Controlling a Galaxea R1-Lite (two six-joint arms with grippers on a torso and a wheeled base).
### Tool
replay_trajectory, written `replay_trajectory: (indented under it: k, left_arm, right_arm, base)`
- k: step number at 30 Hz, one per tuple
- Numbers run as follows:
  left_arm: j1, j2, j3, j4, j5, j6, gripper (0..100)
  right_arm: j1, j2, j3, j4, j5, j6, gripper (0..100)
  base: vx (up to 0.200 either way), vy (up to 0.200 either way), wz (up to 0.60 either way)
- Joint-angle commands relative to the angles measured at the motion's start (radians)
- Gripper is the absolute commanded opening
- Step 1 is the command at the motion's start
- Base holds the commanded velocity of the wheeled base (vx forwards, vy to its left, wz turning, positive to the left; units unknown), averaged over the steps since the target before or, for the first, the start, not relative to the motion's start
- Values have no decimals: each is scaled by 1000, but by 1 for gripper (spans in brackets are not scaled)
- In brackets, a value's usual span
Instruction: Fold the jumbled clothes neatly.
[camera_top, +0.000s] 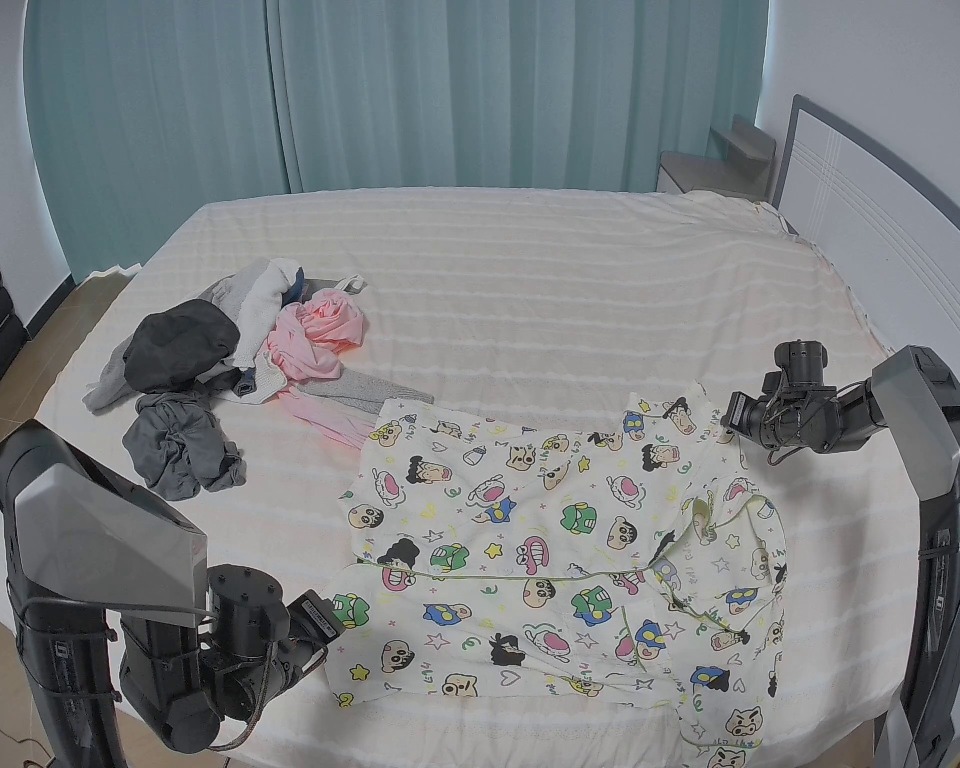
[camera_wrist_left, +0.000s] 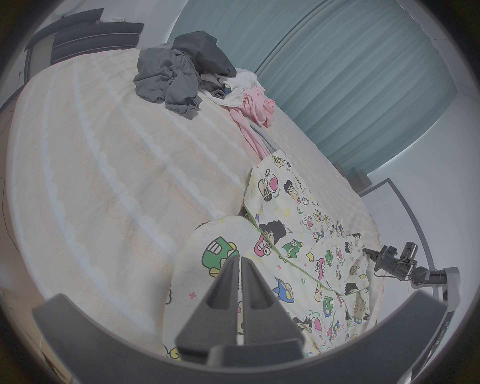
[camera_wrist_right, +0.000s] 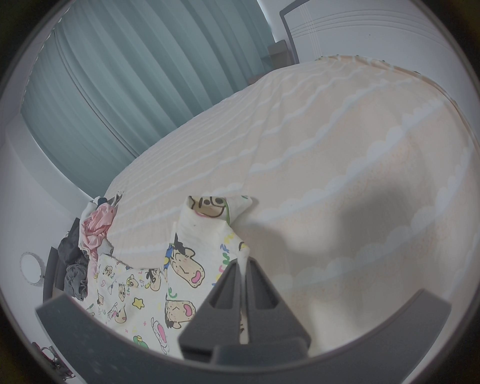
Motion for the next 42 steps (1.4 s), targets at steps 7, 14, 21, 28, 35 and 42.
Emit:
replay_trajectory:
  k: [7,14,21,28,35,42]
  left_arm:
    - [0,3,0,-18,2,1,0]
    - [0,3,0,-18,2,1,0]
    - [0,9,-8,-18,8,0,0]
    - [-14,6,-12,-18,29,-2,0]
    - [-29,-1,-11,-18,32,-2,0]
    - [-71,2,-5,-18,29,-14,0]
  right_arm:
    - [-7,52,-88,-9,-31,-17,0]
    - [-7,84,-129,-45,-48,-25,0]
    - [-16,84,-128,-45,-55,-42,100]
    - [-37,32,-63,-45,-60,-43,100]
    - [-74,-158,193,-46,-48,-28,100]
    - [-117,-401,612,-186,44,-19,100]
  base:
    - [0,0,0]
    - [0,0,0]
    - [0,0,0]
    - [0,0,0]
    - [0,0,0]
    - [-143,0,0]
